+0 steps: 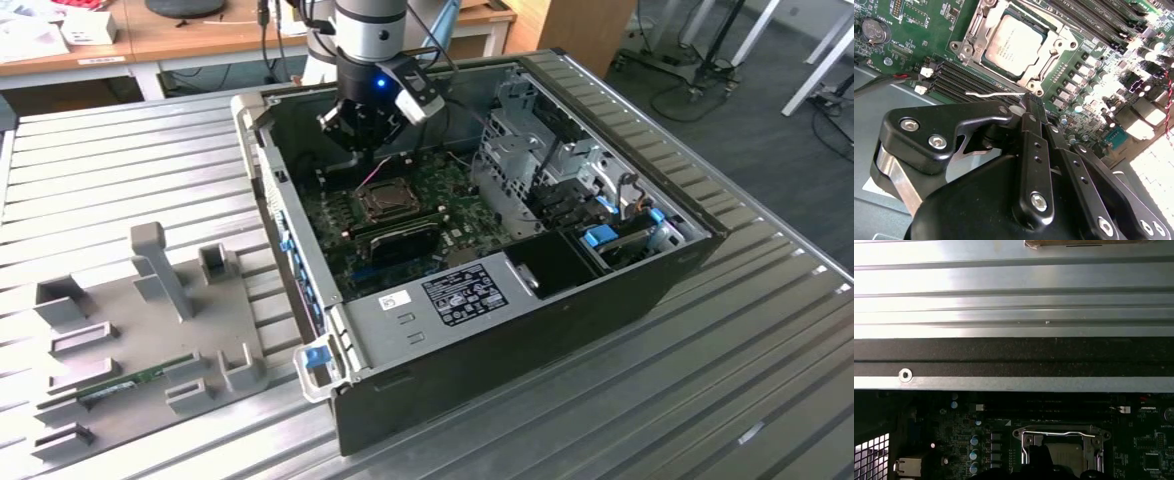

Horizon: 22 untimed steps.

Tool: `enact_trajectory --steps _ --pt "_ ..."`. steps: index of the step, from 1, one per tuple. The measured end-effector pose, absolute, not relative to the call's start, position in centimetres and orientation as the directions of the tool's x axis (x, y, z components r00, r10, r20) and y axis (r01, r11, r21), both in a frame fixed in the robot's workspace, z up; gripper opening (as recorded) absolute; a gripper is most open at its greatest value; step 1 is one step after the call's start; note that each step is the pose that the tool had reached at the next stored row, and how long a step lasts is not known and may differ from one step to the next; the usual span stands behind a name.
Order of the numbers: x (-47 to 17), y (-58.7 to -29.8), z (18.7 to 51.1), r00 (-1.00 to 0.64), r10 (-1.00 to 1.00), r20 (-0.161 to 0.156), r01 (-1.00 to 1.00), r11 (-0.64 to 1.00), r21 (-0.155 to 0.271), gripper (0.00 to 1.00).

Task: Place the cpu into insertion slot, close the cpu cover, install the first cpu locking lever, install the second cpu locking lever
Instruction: 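Install the first cpu locking lever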

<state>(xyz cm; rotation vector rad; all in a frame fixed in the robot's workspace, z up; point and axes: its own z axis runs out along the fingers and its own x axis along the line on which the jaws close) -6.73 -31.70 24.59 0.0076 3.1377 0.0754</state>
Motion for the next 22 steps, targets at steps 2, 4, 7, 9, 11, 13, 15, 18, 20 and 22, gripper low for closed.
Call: enact_trajectory --steps 2,4,7,9,11,13,15,18,20,22 --pt "-6.73 -31.72 24.59 -1.0 0.005 -0.003 0.005 0.999 0.045 0.1" --pt "-6.73 -31.72 24.59 -1.0 0.005 -0.003 0.004 0.999 0.045 0.1" --pt "-6.73 -31.71 24.58 -1.0 0.005 -0.003 0.005 0.999 0.036 0.1" --pt "-6.73 -31.71 24.54 -1.0 0.005 -0.003 0.005 0.999 0.036 0.1" --pt "-6.73 -31.71 24.48 -1.0 0.005 -0.003 0.005 0.999 0.036 0.1" --pt "-6.73 -31.7 24.44 -1.0 0.005 -0.003 0.005 0.999 0.036 0.1" --pt "-6.73 -31.7 24.42 -1.0 0.005 -0.003 0.005 0.999 0.036 0.1" --pt "-6.75 -31.7 24.3 -1.0 0.005 -0.006 0.005 0.999 0.037 0.1" --pt "-6.76 -31.7 24.2 -1.0 0.005 -0.009 0.004 0.999 0.04 0.1" --pt "-6.78 -31.7 24.08 -1.0 0.005 -0.014 0.004 0.999 0.048 0.1"
